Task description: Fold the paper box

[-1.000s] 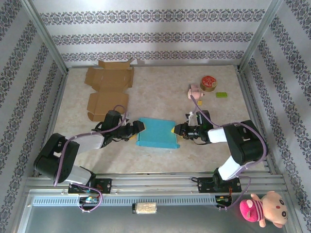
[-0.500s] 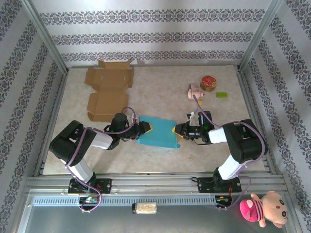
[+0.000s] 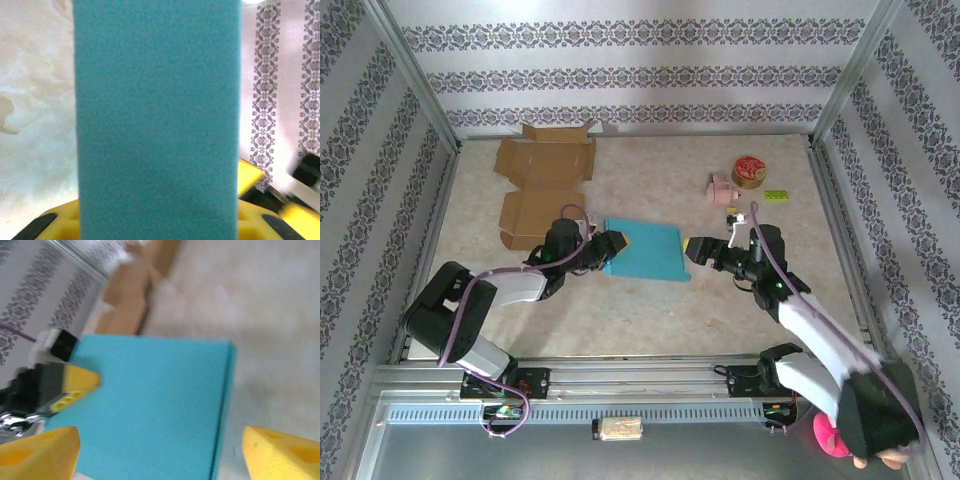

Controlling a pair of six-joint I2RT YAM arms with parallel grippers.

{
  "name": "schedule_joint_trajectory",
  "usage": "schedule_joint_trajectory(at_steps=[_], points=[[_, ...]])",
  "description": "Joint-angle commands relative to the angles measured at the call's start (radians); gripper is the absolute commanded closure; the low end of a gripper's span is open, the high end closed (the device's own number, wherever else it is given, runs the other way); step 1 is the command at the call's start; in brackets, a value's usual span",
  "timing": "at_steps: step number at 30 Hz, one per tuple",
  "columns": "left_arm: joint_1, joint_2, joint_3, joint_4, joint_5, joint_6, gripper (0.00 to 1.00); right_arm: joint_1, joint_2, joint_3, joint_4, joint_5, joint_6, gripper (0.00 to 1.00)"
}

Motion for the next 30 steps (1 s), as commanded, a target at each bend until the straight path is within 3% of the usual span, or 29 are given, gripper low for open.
schedule_joint_trajectory(at_steps=[1, 3, 6, 10, 14, 18, 22, 25, 30], points=[[0.038, -0.032, 0.063, -0.159, -0.039, 0.014, 0.81, 0.174, -0.171, -0.029, 0.014, 0.255, -0.420, 0.13], [0.060, -0.033, 0.082, -0.185, -0.035, 0.010, 0.81, 0.325, -0.225, -0.072, 0.078, 0.317, -0.738, 0.10], [0.077, -0.034, 0.097, -0.175, -0.033, -0.016, 0.81, 0.517, -0.169, -0.068, 0.096, 0.421, -1.139, 0.02], [0.077, -0.049, 0.107, -0.181, -0.041, -0.029, 0.81, 0.561, 0.050, -0.029, 0.203, 0.539, -1.350, 0.02], [0.078, -0.080, 0.106, -0.209, -0.061, -0.030, 0.81, 0.561, 0.269, 0.036, 0.302, 0.583, -1.470, 0.02], [0.079, -0.108, 0.113, -0.240, -0.074, -0.027, 0.81, 0.538, 0.455, 0.094, 0.438, 0.588, -1.477, 0.02], [0.080, -0.112, 0.111, -0.233, -0.069, -0.061, 0.81, 0.523, 0.663, 0.133, 0.696, 0.703, -1.537, 0.03], [0.080, -0.104, 0.105, -0.198, -0.056, -0.100, 0.81, 0.508, 0.793, 0.173, 0.856, 0.754, -1.556, 0.10], [0.081, -0.095, 0.110, -0.168, -0.046, -0.127, 0.80, 0.492, 0.866, 0.190, 0.925, 0.723, -1.534, 0.33]])
